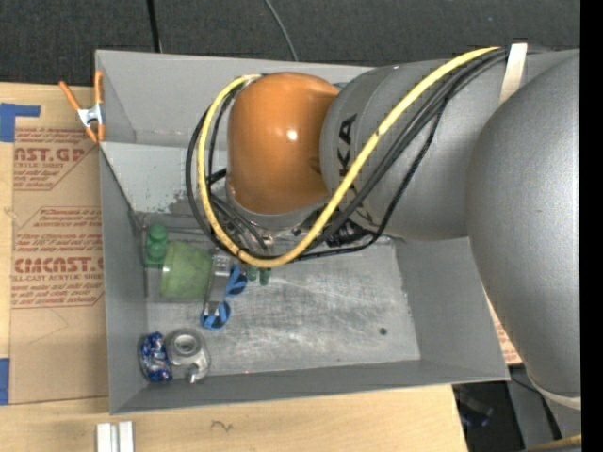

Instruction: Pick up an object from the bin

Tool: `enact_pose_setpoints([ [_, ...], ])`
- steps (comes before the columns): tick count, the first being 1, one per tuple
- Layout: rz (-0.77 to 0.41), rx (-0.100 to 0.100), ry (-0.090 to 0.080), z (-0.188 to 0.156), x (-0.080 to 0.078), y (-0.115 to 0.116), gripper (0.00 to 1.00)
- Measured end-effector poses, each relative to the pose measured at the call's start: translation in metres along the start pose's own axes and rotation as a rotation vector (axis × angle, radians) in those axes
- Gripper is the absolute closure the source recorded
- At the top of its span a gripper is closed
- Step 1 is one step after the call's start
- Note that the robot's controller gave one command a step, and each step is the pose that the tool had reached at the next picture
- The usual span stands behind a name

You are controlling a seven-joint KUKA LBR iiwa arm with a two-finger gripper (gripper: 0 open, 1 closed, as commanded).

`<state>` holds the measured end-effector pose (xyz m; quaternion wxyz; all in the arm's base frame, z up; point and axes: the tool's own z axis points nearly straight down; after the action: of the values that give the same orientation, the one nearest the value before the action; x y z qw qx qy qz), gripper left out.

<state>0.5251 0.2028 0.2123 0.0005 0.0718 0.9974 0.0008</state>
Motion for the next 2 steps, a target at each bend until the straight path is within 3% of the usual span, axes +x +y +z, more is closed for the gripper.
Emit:
enact_pose_setpoints([
  [2, 0.0, 0.0, 0.0, 0.0, 0.0, 0.0, 1.0],
])
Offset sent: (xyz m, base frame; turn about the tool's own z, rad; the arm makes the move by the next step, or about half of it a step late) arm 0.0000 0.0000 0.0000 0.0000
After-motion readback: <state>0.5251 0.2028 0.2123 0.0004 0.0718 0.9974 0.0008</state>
